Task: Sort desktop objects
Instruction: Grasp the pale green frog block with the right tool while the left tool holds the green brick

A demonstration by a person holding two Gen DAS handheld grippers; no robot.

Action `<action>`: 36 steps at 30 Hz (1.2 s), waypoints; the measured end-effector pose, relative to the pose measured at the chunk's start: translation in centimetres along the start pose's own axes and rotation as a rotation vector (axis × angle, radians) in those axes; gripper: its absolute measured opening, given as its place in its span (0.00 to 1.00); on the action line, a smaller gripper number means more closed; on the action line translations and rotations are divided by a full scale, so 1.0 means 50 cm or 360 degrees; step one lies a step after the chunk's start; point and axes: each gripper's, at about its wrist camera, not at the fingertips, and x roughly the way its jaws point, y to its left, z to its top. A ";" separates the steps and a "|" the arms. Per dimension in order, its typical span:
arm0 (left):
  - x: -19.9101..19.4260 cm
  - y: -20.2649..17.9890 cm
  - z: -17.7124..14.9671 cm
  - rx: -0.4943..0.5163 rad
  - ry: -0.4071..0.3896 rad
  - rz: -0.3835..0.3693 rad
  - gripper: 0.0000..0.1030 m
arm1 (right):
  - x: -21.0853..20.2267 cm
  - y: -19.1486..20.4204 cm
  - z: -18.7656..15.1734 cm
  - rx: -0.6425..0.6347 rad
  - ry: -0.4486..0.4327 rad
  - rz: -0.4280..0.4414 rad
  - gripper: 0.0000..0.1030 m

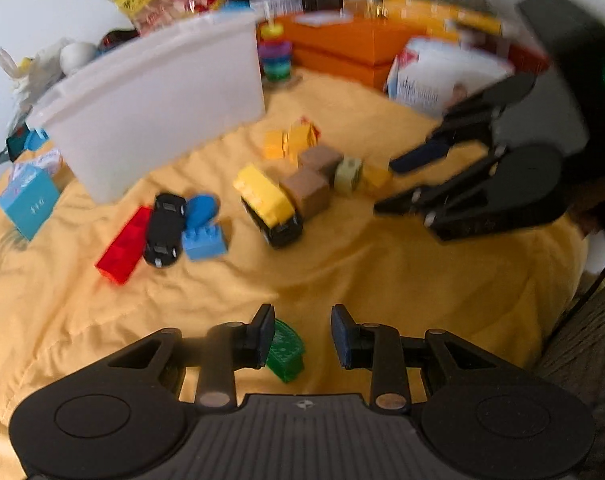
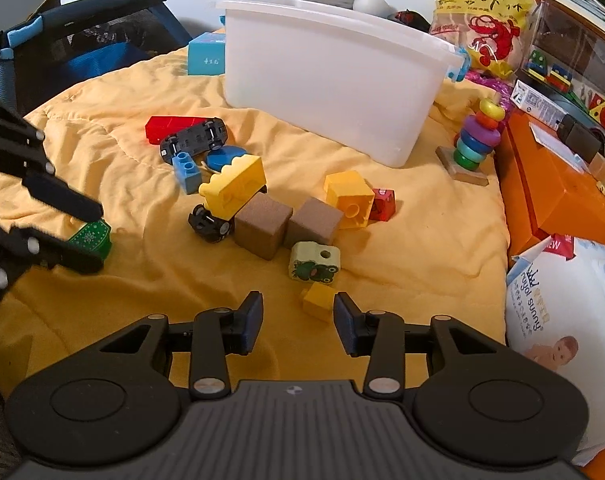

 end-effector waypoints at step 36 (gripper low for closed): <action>-0.037 0.079 -0.061 -0.0307 -0.0110 0.0126 0.33 | 0.068 -0.001 0.040 -0.0135 0.0036 -0.0049 0.35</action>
